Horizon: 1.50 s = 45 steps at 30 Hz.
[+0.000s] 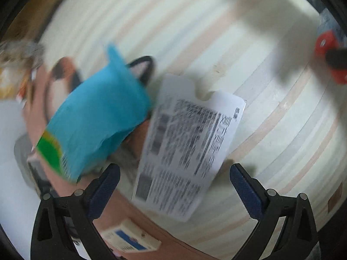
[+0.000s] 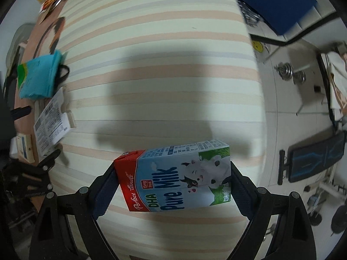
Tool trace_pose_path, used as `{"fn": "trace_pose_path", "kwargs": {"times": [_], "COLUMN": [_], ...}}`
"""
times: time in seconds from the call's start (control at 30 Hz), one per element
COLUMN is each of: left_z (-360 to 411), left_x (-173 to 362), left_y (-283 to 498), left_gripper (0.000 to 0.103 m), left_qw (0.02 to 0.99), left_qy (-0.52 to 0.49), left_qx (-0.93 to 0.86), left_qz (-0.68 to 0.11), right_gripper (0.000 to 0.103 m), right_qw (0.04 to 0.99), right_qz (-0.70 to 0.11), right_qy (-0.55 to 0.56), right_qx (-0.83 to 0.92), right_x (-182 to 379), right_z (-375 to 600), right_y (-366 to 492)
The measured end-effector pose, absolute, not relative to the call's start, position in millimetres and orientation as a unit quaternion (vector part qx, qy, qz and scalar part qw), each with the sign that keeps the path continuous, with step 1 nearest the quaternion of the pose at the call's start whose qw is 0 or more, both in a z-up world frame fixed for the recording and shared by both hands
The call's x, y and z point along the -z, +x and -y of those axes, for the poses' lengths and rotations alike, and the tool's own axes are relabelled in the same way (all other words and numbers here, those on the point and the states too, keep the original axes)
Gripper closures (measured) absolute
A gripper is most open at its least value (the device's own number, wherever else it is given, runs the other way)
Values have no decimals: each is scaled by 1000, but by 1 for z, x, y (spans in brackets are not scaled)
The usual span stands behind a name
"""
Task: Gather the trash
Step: 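Grasp the white leaflet with left tool while right tool grasps Pure Milk carton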
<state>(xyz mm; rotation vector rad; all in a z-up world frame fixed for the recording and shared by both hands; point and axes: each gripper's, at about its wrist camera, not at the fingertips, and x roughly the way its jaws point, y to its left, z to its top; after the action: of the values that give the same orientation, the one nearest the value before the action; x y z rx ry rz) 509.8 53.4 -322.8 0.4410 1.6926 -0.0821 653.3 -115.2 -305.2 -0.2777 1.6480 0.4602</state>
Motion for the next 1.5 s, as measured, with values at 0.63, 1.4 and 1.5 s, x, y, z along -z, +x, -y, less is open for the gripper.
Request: {"fn": "trace_pose_path", "kwargs": {"times": [0.63, 1.4, 1.5], "left_z": [-69, 21, 10], "left_x": [307, 213, 184], "left_y": [390, 330, 313], "left_gripper": [23, 28, 28], "left_qw": [624, 734, 750], "left_qy": [-312, -178, -185], "left_qx": [-168, -225, -222], "left_qz": [-697, -616, -595], "right_gripper": [9, 11, 11], "right_qw": [636, 716, 732], "right_qz": [-734, -656, -639], "right_qy": [-143, -143, -135], "right_qx": [-191, -191, -197], "right_x": [327, 262, 235], "right_z": [124, 141, 147], "right_y": [621, 549, 514]}}
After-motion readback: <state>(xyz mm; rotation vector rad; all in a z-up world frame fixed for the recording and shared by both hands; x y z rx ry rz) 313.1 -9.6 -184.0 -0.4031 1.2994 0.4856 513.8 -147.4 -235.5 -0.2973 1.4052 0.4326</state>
